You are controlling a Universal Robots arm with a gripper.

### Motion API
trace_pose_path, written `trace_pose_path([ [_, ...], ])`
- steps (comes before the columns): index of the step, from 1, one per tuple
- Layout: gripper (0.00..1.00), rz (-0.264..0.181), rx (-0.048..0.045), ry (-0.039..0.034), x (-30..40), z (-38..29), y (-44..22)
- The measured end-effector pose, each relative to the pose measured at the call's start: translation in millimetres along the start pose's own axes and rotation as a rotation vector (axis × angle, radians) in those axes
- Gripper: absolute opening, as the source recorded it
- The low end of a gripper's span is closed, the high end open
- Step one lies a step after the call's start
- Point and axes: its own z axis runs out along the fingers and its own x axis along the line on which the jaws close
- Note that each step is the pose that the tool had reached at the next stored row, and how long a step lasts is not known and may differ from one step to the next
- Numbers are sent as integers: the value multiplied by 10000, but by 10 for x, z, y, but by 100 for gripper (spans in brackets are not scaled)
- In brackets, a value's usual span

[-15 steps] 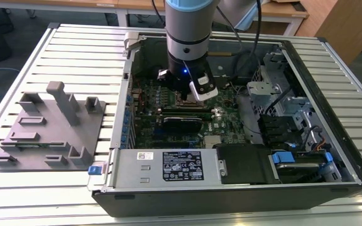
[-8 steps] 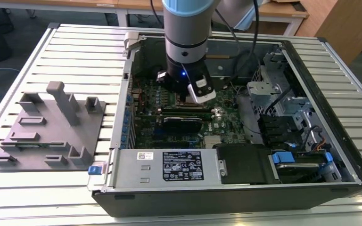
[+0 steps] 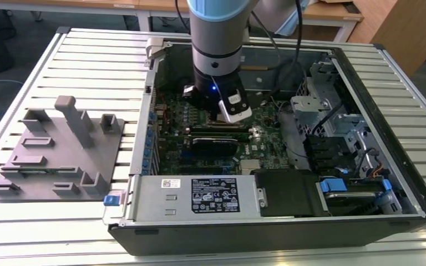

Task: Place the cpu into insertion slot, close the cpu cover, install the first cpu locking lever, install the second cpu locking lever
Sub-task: 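Install the second cpu locking lever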

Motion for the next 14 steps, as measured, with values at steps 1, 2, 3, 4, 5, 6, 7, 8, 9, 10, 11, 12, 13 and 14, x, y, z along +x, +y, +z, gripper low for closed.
trace_pose_path([
  [1,10,1,0,0,7,2,-1],
  [2,10,1,0,0,13,5,-2],
  [3,10,0,-1,0,16,10,-3],
  [4,10,-1,0,0,19,21,-6],
  [5,10,0,1,0,21,31,-8],
  [6,10,-1,2,0,22,37,-10],
  [7,10,-1,4,1,23,37,-10],
  [8,10,-1,5,1,23,37,-10],
  [9,10,0,6,1,23,37,-10],
  [10,10,0,4,1,23,38,-10],
  [11,10,0,3,0,23,39,-10],
  [12,10,0,3,0,23,39,-11],
  [13,10,0,4,1,23,40,-11],
  [14,10,-1,8,-3,23,45,-11],
])
